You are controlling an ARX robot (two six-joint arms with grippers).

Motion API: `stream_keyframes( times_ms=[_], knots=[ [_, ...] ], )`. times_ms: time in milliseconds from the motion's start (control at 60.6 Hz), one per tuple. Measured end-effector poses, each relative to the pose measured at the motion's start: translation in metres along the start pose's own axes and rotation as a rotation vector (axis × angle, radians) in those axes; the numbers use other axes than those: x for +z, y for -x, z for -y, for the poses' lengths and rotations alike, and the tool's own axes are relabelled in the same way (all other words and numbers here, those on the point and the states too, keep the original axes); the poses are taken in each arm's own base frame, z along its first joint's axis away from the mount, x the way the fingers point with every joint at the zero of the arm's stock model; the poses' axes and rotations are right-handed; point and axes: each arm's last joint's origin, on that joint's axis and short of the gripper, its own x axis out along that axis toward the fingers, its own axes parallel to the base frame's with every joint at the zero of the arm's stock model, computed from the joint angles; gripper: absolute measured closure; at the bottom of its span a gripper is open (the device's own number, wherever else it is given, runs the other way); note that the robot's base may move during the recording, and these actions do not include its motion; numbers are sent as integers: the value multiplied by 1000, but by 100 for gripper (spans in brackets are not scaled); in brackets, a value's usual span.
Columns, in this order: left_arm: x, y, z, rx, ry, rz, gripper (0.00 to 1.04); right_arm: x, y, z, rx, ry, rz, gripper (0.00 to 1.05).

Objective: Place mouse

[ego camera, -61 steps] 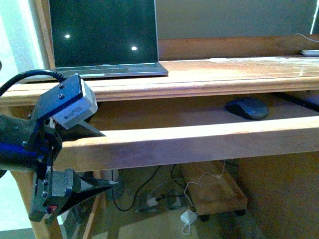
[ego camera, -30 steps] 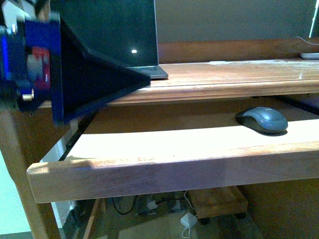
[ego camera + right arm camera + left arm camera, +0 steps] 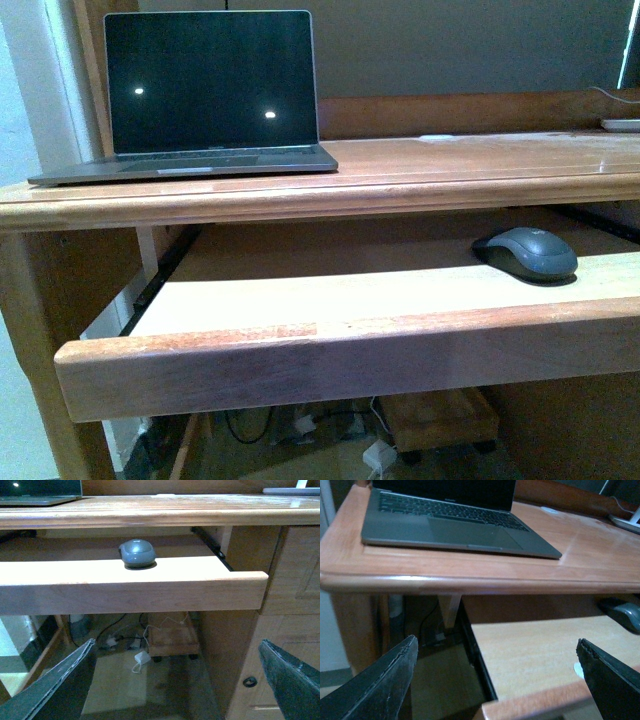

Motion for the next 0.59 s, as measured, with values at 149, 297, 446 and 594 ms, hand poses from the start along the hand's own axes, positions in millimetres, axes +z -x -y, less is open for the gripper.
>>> stream_keyframes(
  times_ms=[149, 297, 446, 594],
  knots=[
    [-47, 57, -4, 220, -105, 36, 41, 4, -3, -1, 139, -109, -33, 7],
    [-89, 85, -4, 219, -131, 37, 68, 63, -33, -6, 190, -158, 100, 7],
    [-87, 89, -3, 215, -143, 85, 92, 107, -86, -16, 176, -149, 138, 7],
    [-93, 88, -4, 216, -146, 78, 102, 122, -152, -43, 167, -79, 47, 7]
  ],
)
